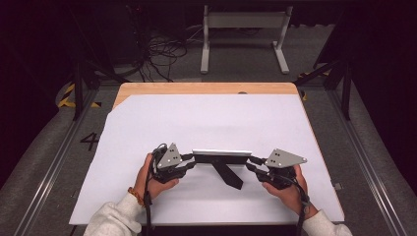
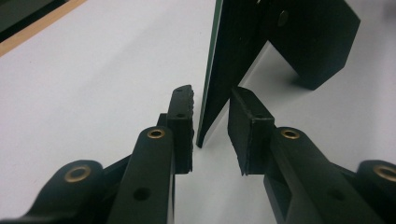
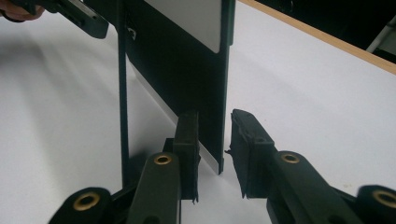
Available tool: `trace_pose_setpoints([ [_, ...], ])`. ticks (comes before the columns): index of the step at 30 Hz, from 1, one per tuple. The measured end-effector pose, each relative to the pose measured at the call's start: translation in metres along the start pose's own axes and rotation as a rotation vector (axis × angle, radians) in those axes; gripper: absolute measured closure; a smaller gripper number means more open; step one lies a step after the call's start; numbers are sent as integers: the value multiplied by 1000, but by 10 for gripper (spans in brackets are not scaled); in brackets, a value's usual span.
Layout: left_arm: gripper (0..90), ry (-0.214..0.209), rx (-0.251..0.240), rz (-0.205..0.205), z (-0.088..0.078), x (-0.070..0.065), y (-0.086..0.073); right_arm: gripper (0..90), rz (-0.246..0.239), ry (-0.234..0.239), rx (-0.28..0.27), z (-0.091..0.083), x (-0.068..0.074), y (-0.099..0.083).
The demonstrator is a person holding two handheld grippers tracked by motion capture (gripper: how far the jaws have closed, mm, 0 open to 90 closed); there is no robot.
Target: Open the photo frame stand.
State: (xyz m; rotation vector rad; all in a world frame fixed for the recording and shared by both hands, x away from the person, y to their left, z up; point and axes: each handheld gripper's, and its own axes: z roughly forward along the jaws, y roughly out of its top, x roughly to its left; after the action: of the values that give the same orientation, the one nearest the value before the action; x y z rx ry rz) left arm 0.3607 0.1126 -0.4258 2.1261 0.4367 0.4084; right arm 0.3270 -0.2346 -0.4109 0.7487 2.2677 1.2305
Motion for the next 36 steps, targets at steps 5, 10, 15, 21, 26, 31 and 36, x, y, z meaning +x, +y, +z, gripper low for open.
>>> trace_pose_setpoints([
  [5,767,-1,7,22,-1,-2,1,738,5,-10,-9,1,-1,1],
  [10,806,6,6,22,-1,-1,1,774,3,-18,-21,1,0,2],
  [15,827,7,6,24,0,0,1,803,-2,-6,-22,2,0,2],
  [21,826,-11,-1,13,0,3,0,805,-1,-5,-24,3,-1,3],
  [26,820,-33,1,-1,0,4,1,804,-3,-14,-22,3,-1,3],
  [31,816,-33,9,15,-1,2,1,801,20,-13,-26,6,-4,3],
  [36,812,-40,9,8,-2,0,0,800,30,-23,-29,8,-6,3],
])
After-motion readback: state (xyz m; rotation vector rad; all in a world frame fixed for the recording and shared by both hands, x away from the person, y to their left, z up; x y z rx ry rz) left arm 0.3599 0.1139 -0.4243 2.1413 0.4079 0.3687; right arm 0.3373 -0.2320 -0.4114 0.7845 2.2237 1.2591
